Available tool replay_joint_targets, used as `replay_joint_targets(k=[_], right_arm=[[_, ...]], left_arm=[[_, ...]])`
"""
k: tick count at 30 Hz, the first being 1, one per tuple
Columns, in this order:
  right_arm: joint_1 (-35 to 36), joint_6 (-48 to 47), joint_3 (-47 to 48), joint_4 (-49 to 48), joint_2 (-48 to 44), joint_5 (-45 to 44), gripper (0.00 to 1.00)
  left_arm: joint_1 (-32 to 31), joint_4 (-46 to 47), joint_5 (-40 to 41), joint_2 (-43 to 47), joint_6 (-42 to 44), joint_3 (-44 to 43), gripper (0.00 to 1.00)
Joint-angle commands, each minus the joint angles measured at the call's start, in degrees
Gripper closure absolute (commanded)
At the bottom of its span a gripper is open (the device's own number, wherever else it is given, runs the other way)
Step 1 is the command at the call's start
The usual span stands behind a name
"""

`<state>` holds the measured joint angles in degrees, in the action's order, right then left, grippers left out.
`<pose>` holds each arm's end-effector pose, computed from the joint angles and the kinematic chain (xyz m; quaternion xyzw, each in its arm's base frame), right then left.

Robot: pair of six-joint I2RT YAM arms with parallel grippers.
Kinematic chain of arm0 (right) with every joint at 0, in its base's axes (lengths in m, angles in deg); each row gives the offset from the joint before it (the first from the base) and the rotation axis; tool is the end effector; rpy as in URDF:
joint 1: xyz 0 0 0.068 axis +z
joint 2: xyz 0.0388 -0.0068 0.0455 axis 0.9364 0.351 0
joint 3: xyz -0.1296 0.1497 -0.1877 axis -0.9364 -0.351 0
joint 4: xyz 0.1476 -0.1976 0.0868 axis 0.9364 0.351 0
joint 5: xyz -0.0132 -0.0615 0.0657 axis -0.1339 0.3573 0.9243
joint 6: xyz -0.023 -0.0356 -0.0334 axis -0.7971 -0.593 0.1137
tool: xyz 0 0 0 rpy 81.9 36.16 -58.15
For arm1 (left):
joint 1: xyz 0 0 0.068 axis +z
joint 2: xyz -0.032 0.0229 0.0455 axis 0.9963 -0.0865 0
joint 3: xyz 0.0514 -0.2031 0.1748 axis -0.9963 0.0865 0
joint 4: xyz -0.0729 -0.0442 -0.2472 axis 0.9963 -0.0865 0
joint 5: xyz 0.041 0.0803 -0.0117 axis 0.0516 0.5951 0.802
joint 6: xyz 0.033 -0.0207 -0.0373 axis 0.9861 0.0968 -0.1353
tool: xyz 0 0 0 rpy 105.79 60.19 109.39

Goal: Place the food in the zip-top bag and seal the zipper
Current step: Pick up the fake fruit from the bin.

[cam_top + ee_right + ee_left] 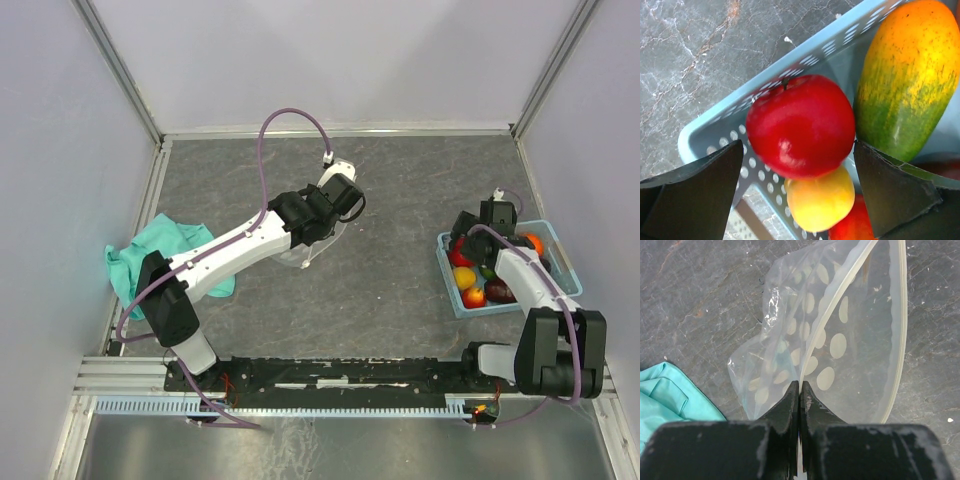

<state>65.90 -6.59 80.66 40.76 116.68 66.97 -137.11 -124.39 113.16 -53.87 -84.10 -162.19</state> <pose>0.2414 -0.0185 0.2056 0.2529 0.9167 0.0118 0.3091 0.2361 -0.2688 0.3246 0.1589 0.8920 0.0625 0.4185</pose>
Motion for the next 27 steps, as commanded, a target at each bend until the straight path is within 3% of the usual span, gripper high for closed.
replay_joint_targets(k=[1,10,27], right_arm=[[-0.66,1.26,-1.44,-7.89,2.23,3.78,0.01],[-1.04,1.75,-3.96,-14.32,5.17,3.47,0.01],[-1.04,1.72,-0.73,-1.33,-7.43,4.43,0.45]], left_arm=[[0.37,-0.38,-0.89,0.81,-1.04,-2.29,0.97],[0.31,-1.13,-1.49,0.56,-1.30,-2.21,0.97],[0.33,-1.31,-5.71,0.46,-2.19,-4.10,0.97]])
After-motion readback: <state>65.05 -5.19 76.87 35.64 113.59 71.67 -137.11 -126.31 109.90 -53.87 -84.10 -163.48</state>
